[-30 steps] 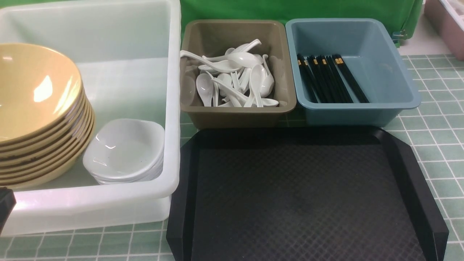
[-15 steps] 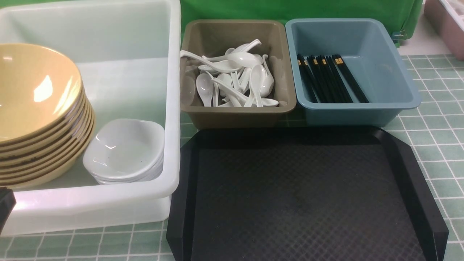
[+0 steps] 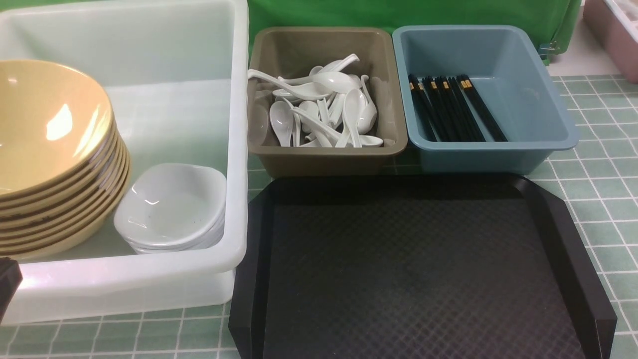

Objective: On blue table put chopsticks spoon bowls plates into blue grey white boxes.

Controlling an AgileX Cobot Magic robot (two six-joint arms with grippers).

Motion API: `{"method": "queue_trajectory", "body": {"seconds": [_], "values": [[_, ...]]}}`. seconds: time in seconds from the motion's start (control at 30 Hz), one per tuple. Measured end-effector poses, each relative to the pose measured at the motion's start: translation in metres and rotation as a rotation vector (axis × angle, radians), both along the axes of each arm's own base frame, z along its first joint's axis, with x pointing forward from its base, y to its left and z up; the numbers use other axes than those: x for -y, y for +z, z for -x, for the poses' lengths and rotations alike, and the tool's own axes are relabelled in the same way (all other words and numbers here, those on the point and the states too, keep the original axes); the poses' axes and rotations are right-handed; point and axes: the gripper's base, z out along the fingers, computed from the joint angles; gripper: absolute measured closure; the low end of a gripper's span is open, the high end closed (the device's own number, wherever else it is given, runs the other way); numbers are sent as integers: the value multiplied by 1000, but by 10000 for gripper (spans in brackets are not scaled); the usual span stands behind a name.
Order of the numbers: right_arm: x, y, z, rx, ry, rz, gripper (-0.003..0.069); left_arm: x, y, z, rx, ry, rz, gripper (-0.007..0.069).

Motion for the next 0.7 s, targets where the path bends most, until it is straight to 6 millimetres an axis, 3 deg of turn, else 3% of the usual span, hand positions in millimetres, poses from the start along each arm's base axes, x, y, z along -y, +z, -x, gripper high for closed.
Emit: {"method": "queue_trajectory", "body": {"seconds": [0.3,0.5,0.7], "values": [[0,0,0,0,0,1,616,0,-4,-1,-4,-2,1,636],[0,0,0,-1,0,1,613,-1,-30,-4,120,53,45,636],[0,0,0,-1,0,1,610,-6,-77,-5,119,158,99,636]]}}
